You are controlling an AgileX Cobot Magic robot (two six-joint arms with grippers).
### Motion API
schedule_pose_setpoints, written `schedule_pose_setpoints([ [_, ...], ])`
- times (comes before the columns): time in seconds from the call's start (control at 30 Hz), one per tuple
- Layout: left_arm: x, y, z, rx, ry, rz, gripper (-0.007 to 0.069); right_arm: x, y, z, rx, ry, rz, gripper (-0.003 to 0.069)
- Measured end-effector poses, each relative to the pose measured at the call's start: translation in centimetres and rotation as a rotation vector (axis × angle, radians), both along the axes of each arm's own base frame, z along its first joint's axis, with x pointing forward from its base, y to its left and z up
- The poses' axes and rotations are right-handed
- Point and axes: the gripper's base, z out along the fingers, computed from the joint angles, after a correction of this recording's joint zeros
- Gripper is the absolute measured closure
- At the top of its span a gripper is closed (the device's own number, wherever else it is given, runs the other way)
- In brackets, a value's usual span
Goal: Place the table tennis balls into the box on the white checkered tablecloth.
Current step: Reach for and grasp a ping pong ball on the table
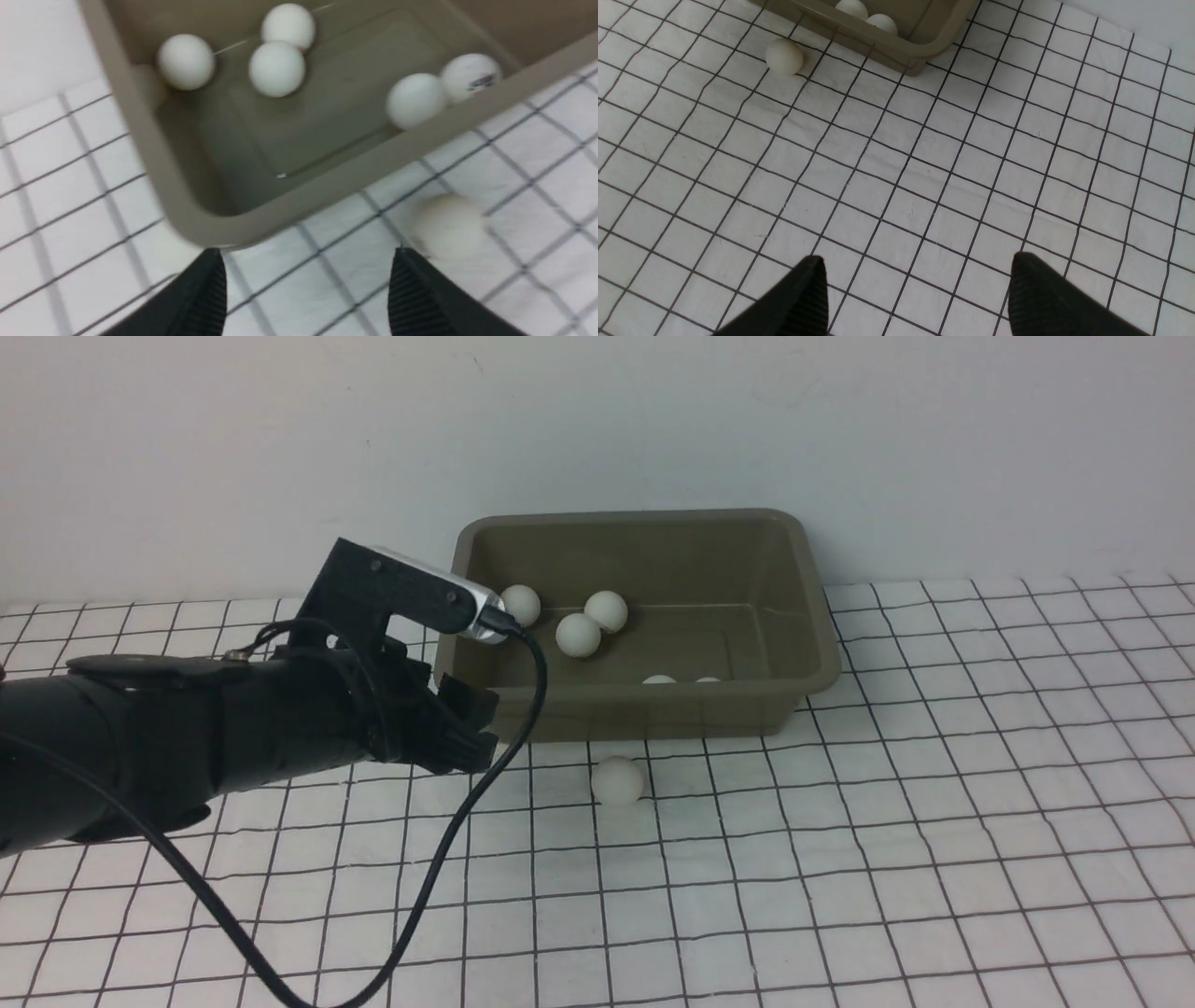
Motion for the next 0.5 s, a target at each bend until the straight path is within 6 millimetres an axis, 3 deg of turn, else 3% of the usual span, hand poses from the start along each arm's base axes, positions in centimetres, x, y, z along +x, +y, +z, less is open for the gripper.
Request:
schedule_pose_setpoints([
  [0.17, -1.5, -2.5, 0.8, -0.172, -0.002, -0.291, 0.0283, 0.0, 0.0, 0.0, 0.0, 0.0, 0.0, 0.0186],
  [0.3, -3.0, -3.4, 0.8, -0.21, 0.049, -0.485, 0.0302, 0.0, 0.0, 0.0, 0.0, 0.0, 0.0, 0.0186],
  [0.5, -3.4, -2.2, -1.1, -0.075, 0.282, -0.362, 0.0304, 0.0, 0.0, 0.0, 0.0, 0.0, 0.0, 0.0186],
])
